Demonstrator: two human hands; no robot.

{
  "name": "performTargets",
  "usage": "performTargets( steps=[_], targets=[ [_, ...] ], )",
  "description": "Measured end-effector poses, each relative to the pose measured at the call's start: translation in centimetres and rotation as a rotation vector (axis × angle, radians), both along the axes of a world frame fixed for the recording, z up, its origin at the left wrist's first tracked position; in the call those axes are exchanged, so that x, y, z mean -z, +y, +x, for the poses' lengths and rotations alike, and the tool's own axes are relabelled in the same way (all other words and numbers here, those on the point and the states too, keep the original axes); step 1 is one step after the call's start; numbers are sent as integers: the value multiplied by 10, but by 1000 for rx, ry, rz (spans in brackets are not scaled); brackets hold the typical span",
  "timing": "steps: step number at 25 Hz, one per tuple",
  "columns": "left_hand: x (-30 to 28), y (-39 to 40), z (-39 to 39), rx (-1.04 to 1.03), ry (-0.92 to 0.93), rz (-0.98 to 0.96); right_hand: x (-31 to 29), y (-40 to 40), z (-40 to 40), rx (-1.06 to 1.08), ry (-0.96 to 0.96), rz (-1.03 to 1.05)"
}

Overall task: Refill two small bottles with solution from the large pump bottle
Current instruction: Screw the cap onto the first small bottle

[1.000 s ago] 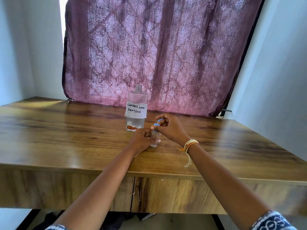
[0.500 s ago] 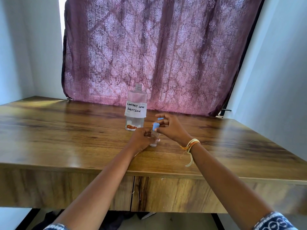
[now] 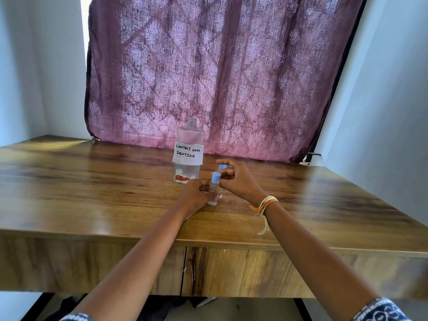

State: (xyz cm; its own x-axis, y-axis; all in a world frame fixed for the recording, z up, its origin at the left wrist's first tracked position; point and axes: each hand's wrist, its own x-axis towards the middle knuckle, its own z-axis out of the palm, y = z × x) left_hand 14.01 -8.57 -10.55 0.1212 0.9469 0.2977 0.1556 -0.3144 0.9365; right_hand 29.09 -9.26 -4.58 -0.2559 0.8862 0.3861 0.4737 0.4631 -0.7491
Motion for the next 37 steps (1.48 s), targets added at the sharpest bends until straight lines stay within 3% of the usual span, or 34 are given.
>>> performTargets(
  steps=[8, 14, 25, 31, 37],
  targets=[
    [1, 1, -1, -10, 14, 13, 3, 2, -4, 37, 53, -22],
    [1, 2, 0, -19, 41, 35, 7, 12, 0, -76, 131, -112],
    [1, 1, -1, -70, 85, 53, 19, 8, -12, 118, 291, -37],
    [-2, -1, -3, -71, 192, 68, 36, 4, -7, 4, 288, -101],
    [-3, 0, -2, -160, 187, 7, 58, 4, -5, 34, -123, -60]
  ],
)
